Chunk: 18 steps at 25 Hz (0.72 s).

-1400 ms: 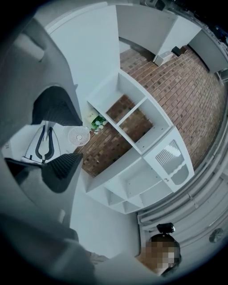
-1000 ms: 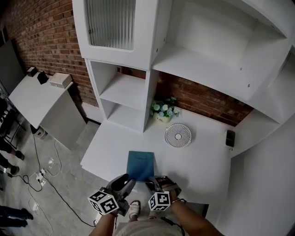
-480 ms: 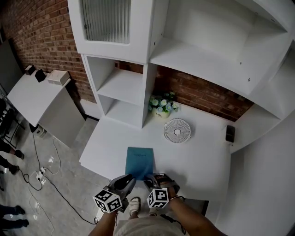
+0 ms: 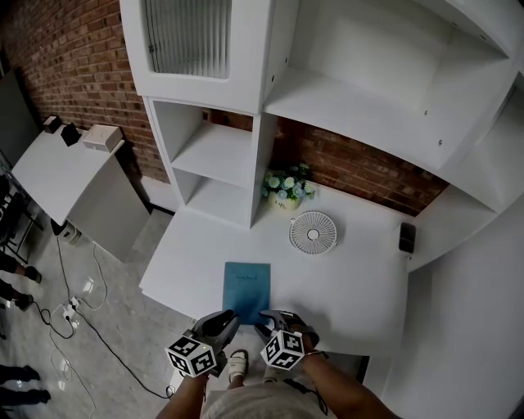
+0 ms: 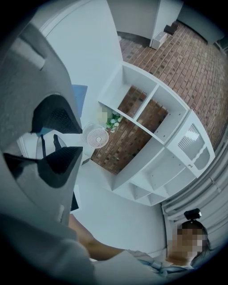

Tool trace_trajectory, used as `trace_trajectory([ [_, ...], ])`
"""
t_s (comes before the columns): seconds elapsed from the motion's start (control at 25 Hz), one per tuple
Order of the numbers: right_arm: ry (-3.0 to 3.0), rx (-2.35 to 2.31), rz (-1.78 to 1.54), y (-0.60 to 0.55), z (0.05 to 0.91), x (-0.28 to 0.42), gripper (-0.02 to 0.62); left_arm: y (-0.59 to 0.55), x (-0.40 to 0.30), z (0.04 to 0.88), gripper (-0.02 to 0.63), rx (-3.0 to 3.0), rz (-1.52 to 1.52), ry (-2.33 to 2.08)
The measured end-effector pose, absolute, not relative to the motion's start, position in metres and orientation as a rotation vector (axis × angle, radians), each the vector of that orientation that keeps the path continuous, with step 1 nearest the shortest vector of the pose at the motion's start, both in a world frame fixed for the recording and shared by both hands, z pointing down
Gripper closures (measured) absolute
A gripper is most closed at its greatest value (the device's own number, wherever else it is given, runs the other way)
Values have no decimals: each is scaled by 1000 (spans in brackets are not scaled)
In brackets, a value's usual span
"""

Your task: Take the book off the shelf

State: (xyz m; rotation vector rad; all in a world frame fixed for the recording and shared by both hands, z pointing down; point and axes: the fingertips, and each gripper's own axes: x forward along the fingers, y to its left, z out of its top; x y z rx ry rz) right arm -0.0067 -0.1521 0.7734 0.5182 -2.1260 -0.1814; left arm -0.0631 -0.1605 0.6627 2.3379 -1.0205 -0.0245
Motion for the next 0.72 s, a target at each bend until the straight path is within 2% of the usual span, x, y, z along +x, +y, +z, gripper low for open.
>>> trace_trajectory([
  [0.56,-2344,778,197,-171,726,2,446,-164,-55,668,509,2340,2,-1011],
  [0.72,-2408,849,285,-172,709,3,466,-165,-51,666,509,2347,6,-1009],
])
